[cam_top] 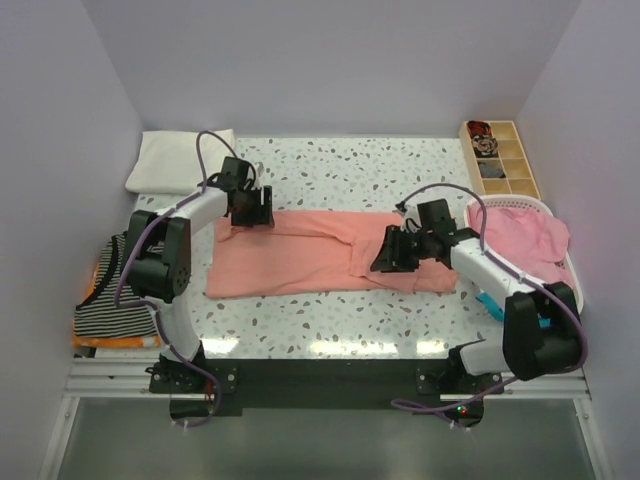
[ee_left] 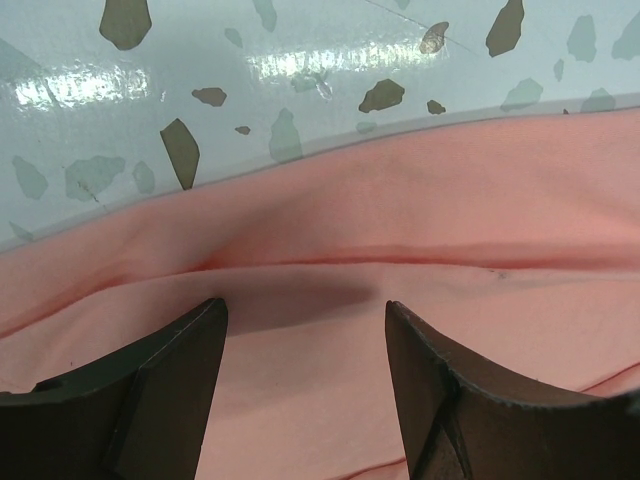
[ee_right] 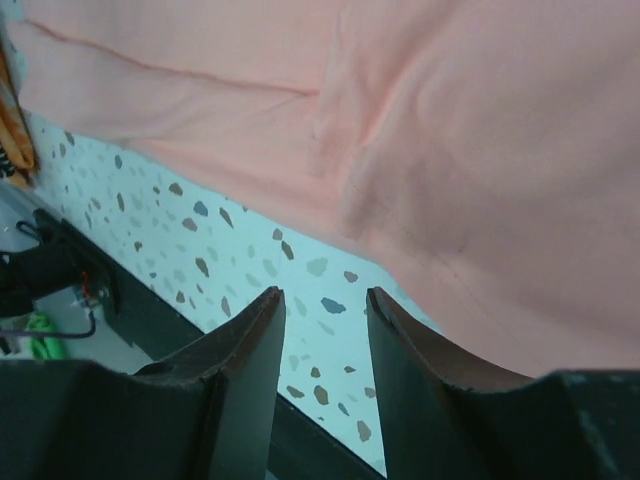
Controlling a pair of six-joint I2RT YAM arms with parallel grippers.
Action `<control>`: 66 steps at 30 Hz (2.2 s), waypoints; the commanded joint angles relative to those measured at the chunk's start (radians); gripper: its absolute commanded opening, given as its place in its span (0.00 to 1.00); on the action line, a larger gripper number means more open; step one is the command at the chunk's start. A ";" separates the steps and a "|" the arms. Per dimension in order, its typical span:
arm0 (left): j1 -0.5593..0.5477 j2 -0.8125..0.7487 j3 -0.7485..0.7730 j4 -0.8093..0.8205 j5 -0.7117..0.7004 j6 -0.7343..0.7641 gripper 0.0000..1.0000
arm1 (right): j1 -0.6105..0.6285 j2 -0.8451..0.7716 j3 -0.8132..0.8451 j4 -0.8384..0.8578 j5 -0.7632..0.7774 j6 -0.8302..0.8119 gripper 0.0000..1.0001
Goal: Fold and stack the t-shirts
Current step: Fold the other side of the tshirt into a rectangle
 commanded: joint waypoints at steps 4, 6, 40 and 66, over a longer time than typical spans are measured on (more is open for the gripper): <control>-0.004 -0.009 0.016 0.011 -0.008 0.001 0.69 | 0.001 -0.122 0.133 -0.020 0.434 0.015 0.48; -0.004 -0.006 0.016 0.013 -0.004 0.001 0.69 | 0.001 -0.106 0.139 0.000 0.481 0.015 0.49; -0.004 -0.186 -0.159 0.023 -0.223 0.003 0.71 | -0.158 0.447 0.320 0.165 0.617 0.115 0.47; -0.004 -0.342 -0.382 0.152 -0.562 -0.101 0.77 | -0.158 0.486 0.317 0.184 0.489 0.104 0.48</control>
